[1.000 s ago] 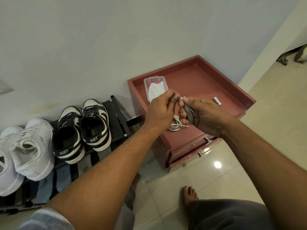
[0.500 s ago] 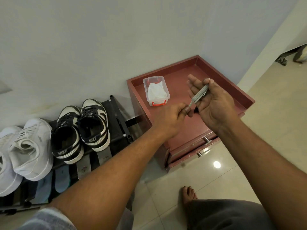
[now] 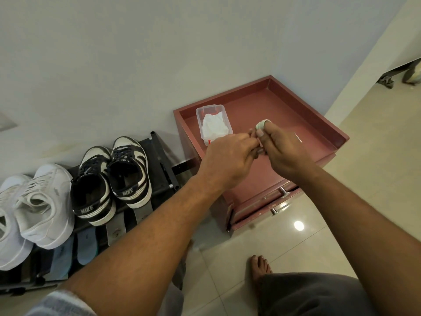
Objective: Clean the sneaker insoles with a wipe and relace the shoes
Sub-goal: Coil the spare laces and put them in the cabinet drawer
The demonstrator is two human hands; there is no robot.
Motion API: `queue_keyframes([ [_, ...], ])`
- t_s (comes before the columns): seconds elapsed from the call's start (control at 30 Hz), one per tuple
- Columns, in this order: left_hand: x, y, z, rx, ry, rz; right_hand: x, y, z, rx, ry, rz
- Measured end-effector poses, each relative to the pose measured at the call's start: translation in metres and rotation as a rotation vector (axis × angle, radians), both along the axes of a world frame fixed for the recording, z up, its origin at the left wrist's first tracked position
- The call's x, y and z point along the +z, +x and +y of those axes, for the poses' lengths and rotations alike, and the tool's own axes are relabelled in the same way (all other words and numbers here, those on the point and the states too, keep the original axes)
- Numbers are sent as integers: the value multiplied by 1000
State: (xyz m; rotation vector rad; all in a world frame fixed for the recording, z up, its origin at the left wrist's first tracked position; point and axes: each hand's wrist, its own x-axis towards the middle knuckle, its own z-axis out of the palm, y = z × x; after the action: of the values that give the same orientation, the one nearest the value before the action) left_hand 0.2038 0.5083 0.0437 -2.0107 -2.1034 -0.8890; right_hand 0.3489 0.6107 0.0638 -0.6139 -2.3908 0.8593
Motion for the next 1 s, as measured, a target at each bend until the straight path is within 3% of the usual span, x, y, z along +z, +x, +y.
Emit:
queue_keyframes([
  [0.07, 1, -3, 0, 9, 30, 39, -5, 1, 7, 11, 46, -78],
  [0.23, 5, -7, -2, 29, 74, 43, -10, 5, 10, 77, -137, -131],
  [0.57, -10, -19, 0, 138, 126, -383, 9, -4, -8, 244, -879, -42],
  [0.67, -17, -19, 1, 164, 68, -470, 10, -8, -8, 209, -1126, 130],
  [0.8, -32, -5, 3, 178, -123, -501, 13, -12, -6, 131, -1407, 518],
  [0.9, -33, 13, 5, 94, -217, -457, 5, -15, -3, 22, -1390, 679],
  [1.0, -29, 24, 6, 64, -233, -371, -2, -17, -2, -39, -1256, 707],
])
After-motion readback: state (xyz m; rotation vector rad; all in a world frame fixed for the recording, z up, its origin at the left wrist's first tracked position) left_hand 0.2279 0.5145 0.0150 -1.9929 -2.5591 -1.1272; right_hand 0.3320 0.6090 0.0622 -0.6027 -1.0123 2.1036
